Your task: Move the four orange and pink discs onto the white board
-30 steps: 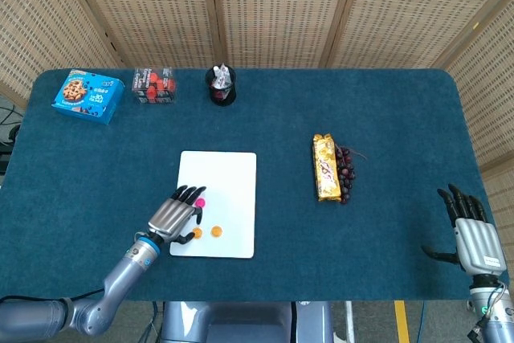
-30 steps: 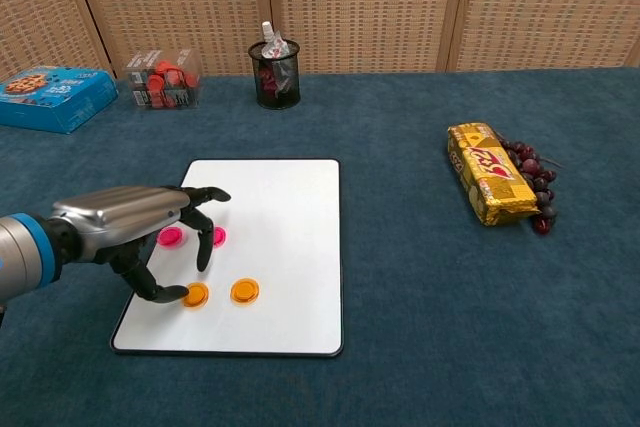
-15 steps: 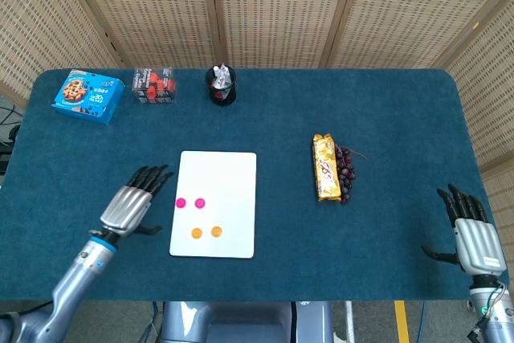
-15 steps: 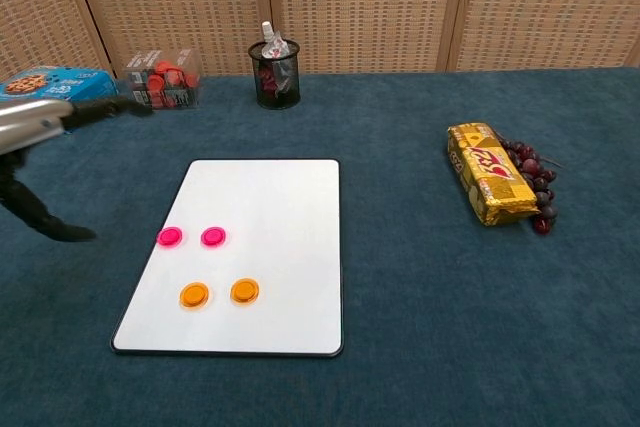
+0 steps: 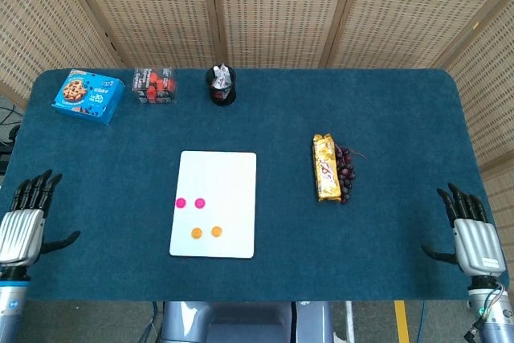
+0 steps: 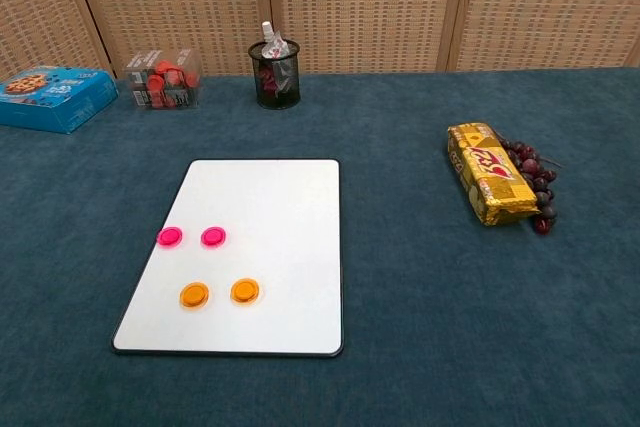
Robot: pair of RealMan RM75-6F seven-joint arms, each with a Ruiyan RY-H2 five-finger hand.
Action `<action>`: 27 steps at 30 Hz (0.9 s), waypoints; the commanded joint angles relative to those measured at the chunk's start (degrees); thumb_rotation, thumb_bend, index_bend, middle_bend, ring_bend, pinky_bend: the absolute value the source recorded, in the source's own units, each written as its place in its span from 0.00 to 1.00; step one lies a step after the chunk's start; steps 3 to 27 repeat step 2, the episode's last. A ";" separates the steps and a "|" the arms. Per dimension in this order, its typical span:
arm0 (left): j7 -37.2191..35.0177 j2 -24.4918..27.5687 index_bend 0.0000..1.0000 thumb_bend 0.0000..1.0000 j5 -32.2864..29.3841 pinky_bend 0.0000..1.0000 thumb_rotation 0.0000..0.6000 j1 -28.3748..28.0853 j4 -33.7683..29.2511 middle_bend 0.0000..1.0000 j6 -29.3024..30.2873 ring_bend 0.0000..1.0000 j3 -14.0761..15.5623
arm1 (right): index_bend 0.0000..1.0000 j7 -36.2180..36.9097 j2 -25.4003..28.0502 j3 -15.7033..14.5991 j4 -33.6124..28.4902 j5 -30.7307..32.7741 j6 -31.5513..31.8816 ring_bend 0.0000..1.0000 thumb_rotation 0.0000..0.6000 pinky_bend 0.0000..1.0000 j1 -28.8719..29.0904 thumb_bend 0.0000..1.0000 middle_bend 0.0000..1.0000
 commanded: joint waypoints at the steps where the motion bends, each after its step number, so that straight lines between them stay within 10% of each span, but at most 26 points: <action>1: -1.07 0.89 0.00 0.00 0.83 0.00 1.00 0.70 -0.17 0.00 0.54 0.00 -0.29 | 0.00 -0.27 -0.12 0.05 0.07 -0.11 0.31 0.00 1.00 0.00 -0.09 0.00 0.00; 27: -1.37 1.13 0.00 0.00 1.56 0.00 1.00 0.97 0.00 0.00 0.73 0.00 -0.40 | 0.00 -0.43 -0.22 0.03 0.10 -0.26 0.60 0.00 1.00 0.00 -0.18 0.00 0.00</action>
